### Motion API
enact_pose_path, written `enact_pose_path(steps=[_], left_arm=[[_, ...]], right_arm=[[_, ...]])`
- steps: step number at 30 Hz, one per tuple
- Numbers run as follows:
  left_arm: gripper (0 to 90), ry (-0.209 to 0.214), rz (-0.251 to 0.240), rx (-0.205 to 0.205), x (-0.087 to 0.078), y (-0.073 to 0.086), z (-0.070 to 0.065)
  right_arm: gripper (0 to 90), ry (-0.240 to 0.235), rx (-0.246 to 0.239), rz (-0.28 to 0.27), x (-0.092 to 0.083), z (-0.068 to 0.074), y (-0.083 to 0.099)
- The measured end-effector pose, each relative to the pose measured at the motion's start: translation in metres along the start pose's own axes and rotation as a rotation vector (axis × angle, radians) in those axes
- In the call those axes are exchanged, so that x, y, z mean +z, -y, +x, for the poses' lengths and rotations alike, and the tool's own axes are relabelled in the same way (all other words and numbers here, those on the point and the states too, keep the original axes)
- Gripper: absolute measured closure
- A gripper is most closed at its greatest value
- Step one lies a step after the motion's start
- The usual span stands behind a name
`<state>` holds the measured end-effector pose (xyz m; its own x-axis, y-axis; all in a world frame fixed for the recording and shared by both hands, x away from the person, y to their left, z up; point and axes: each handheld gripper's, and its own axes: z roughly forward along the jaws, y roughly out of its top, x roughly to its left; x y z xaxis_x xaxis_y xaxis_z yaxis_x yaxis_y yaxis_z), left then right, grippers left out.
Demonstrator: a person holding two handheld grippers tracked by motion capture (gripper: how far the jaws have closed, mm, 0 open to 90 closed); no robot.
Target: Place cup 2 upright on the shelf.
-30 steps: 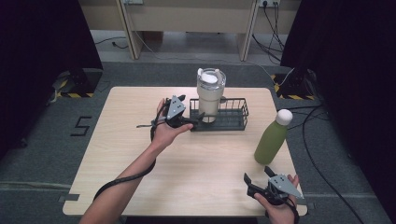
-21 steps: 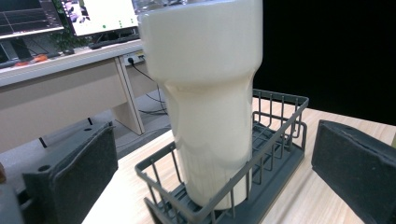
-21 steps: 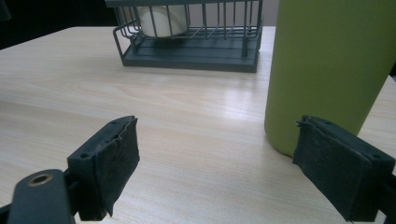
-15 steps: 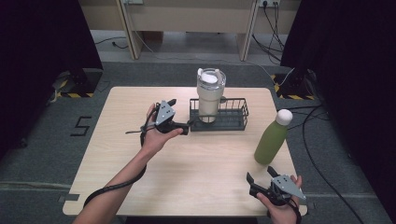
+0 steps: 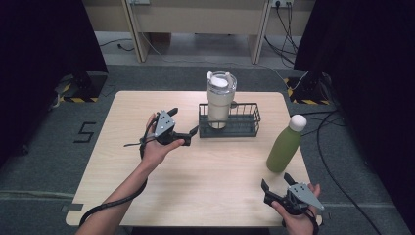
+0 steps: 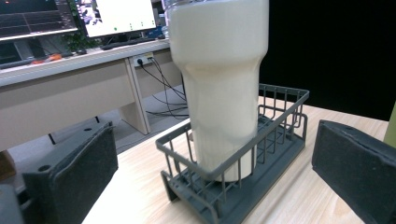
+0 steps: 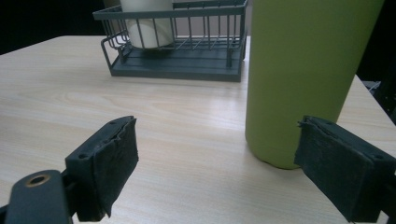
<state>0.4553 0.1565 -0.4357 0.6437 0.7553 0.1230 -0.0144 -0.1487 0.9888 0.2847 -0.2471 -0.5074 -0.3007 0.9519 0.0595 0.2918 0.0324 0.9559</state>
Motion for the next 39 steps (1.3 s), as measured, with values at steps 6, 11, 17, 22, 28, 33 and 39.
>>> enact_pose_path(steps=[6,11,17,22,28,33,39], left_arm=[[0.0,-0.01,0.005,0.0,-0.015,0.009,0.002],[0.0,-0.022,0.005,-0.006,-0.03,0.014,0.003],[0.0,-0.029,-0.006,-0.016,-0.046,0.018,0.001],[0.0,-0.042,0.0,-0.021,-0.054,0.024,0.005],[0.0,-0.058,0.003,-0.027,-0.059,0.027,0.008],[0.0,-0.069,0.003,-0.028,-0.068,0.03,0.007],[0.0,-0.076,0.008,-0.033,-0.078,0.035,0.007]], right_arm=[[11.0,0.013,-0.003,-0.009,-0.002,-0.005,-0.002],[7.8,0.024,-0.007,-0.014,-0.006,-0.008,-0.005],[7.0,0.032,-0.016,-0.025,-0.009,-0.008,-0.011],[7.0,0.038,-0.013,-0.036,-0.009,-0.009,-0.015],[7.1,0.05,-0.013,-0.036,-0.003,-0.012,-0.017],[6.2,0.061,-0.021,-0.048,0.002,-0.014,-0.024],[3.5,0.068,-0.036,-0.058,0.01,-0.016,-0.033]])
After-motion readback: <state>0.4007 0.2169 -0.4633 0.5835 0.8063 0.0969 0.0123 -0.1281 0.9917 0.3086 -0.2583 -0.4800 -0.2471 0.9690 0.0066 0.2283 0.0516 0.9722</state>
